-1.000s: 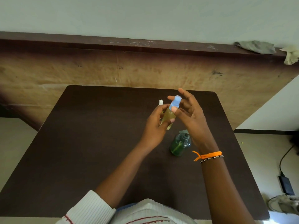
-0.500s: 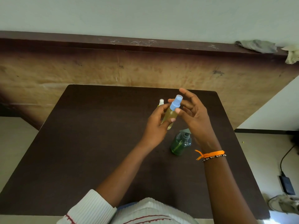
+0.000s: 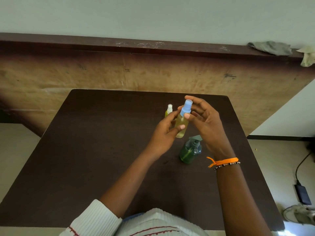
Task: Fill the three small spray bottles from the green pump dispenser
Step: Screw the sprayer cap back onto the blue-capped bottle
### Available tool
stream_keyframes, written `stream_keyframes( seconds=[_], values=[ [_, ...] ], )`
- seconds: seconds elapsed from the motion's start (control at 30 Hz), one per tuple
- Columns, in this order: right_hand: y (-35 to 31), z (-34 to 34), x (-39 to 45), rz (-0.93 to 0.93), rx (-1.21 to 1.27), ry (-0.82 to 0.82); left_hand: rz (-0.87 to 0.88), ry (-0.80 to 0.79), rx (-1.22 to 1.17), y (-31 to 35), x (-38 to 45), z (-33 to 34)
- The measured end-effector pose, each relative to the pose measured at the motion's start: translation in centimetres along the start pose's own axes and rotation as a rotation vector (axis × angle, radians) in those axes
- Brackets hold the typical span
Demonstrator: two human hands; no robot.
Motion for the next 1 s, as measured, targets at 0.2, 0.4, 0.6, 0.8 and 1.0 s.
stream_keyframes(
  seconds=[0.2, 0.4, 0.6, 0.8, 1.0],
  values=[
    [-0.3, -0.1, 0.0, 0.023, -0.006, -0.134, -0.034, -0.081, -0.009, 0.1, -0.4, -0.2],
    [0.1, 0.2, 0.0, 0.044, -0.008, -0.005, -0.046, -0.063, 0.019, 0.1, -0.2, -0.4],
    [1.5, 1.6, 0.8, 0.074, -0.034, 0.11, -0.064, 0.086, 0.095, -0.7, -0.1, -0.6],
    [4.1, 2.7, 2.2, 0.121, -0.092, 0.152, -0.11, 0.179, 0.172, -2.5, -0.3, -1.9],
    [5.9, 4.8, 4.7, 0.075, -0.38, 0.123, -0.19, 0.333, 0.204, -5.0, -0.6, -4.5]
  ],
)
Point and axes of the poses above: each hand's wrist, its own x-axis towards the middle knuckle, its own z-axis out of the palm, y = z × x, the point moved 3 cm from there along x, towards the middle knuckle, and after that the axes turned 11 degrees about -y, right-handed, at the moved point
